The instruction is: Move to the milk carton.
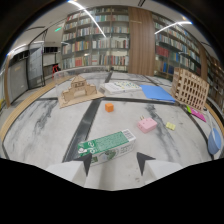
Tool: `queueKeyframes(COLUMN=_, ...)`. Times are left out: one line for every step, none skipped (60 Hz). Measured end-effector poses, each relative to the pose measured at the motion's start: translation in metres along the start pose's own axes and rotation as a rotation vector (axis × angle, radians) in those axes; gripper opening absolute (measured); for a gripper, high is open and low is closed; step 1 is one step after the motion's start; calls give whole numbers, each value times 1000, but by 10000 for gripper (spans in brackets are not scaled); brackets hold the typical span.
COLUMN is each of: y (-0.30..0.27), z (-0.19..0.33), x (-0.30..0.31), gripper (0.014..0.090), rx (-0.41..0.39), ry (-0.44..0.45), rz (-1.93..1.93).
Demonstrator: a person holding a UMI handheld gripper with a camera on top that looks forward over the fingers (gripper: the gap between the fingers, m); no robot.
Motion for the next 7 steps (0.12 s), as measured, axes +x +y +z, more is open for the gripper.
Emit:
queueKeyframes(y=0, z=1, x=0, gripper=845, rx=-2, ry=0, rz=1)
queueKeyframes(y=1, z=1, x=0, gripper=845, rx=-3, ry=0, rz=2)
queueKeyframes(y=1, z=1, x=0, gripper=845, rx=-5, ry=1, rz=2)
queueKeyframes(y=2, z=0, x=0, gripper=845, rx=-6, ry=1, rz=2)
queueKeyframes(y=2, z=0, x=1, gripper=846, rx=-5, ry=2, rz=1)
queueKeyframes(y=1, z=-1, x=1, gripper=849, rx=-4, ry=3, rz=0)
queueKeyframes(y=1, z=-1, x=1, gripper=852, rx=-3, ry=5, rz=0)
